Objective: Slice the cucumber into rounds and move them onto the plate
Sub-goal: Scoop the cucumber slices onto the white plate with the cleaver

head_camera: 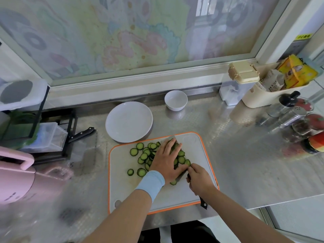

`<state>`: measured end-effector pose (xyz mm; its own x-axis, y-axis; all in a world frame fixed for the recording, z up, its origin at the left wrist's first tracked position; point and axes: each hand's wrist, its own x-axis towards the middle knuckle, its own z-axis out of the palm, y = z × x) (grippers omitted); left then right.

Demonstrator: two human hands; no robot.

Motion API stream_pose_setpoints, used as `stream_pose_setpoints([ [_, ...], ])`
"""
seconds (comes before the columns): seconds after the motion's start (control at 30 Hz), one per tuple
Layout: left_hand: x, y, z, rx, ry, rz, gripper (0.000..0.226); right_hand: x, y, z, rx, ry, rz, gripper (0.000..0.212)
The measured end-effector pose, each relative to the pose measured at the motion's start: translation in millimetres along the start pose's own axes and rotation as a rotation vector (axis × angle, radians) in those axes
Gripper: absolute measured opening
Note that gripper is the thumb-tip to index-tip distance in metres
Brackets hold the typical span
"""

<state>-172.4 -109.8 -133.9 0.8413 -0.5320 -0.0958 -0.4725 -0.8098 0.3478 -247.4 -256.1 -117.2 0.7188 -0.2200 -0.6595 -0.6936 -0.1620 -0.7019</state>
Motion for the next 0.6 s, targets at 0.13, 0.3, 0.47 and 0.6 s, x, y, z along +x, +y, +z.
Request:
stream_pose_setpoints([
  [0.13,3,0,-19,-0.03,0.062,-0.008,0.08,-5,-24,-2,-0.014,0.01,-0.043,0.029],
  [0.3,15,-23,-52,-0.004,0.115,-0.044,0.079,-5,-69,9,0.0,-0.026,-0.095,0.03],
  [0.47,33,-67,-85,-0.015,0.1,-0.153,0.078,22,-123,37,-0.091,-0.102,-0.138,0.027],
  [0.6,49,-110,-93,-0.085,0.039,-0.266,0.074,55,-161,62,-0.228,-0.155,-0.182,0.026],
])
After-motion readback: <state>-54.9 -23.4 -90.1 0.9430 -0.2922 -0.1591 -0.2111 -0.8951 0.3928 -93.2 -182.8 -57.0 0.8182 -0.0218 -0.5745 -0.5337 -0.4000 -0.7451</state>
